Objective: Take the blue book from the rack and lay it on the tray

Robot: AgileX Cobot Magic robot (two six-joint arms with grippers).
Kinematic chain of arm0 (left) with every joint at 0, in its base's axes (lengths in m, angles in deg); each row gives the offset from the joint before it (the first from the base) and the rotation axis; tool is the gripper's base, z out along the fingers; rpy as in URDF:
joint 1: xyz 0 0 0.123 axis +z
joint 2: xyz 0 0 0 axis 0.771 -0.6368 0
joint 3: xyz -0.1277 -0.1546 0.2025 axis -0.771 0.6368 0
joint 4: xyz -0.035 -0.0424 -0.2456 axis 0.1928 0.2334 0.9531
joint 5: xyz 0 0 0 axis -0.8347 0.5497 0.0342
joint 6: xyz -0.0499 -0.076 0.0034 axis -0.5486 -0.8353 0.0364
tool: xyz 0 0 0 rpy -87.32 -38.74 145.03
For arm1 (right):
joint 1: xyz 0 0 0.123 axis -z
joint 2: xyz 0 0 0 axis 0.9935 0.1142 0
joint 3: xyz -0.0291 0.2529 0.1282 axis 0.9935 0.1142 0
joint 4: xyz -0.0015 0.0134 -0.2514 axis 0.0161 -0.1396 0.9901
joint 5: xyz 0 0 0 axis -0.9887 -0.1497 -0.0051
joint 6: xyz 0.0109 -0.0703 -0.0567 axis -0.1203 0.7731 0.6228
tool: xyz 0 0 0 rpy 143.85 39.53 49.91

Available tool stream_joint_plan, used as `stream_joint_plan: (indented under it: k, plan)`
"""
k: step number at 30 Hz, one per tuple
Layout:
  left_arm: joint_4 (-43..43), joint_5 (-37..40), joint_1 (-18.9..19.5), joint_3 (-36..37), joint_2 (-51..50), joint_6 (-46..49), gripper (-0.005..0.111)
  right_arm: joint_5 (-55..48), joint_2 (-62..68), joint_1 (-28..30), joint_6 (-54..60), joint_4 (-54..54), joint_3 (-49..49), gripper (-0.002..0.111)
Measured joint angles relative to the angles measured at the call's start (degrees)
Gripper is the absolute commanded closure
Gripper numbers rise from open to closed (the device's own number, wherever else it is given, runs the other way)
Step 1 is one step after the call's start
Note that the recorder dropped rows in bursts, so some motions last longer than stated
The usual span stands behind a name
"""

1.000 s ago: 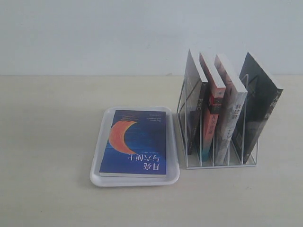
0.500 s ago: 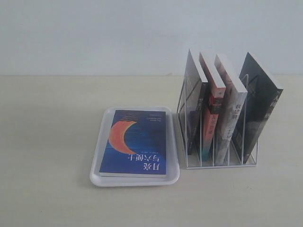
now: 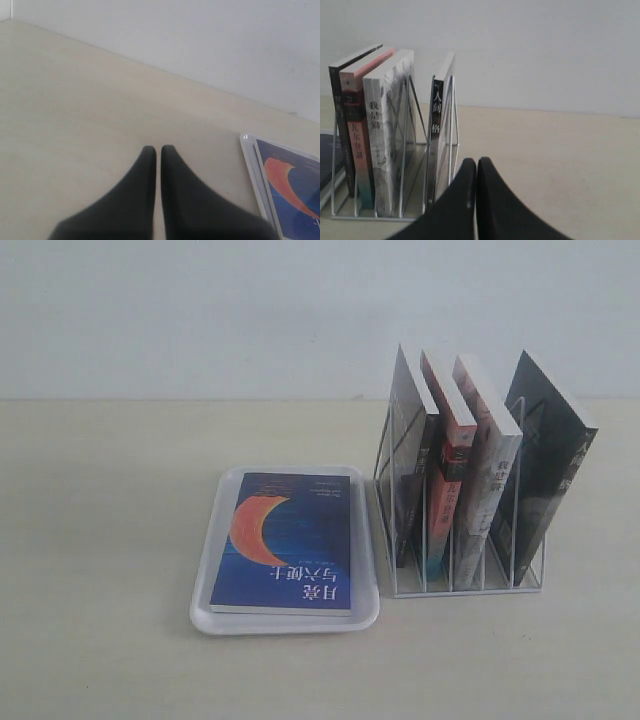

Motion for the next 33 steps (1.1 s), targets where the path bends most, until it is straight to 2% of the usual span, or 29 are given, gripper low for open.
stream_joint_plan:
  k: [9,14,33]
  plan:
    - [0.0,0.0,0.0,0.0,0.0,0.0,0.103,-9.13,-0.36,0.85,-0.09,-0.46,0.12,0.109]
    - [0.0,0.0,0.0,0.0,0.0,0.0,0.103,-9.73,-0.4,3.03,-1.34,-0.46,0.35,0.109]
    - [0.0,0.0,0.0,0.0,0.0,0.0,0.103,-10.09,-0.4,3.0,-2.12,-0.46,0.35,0.109]
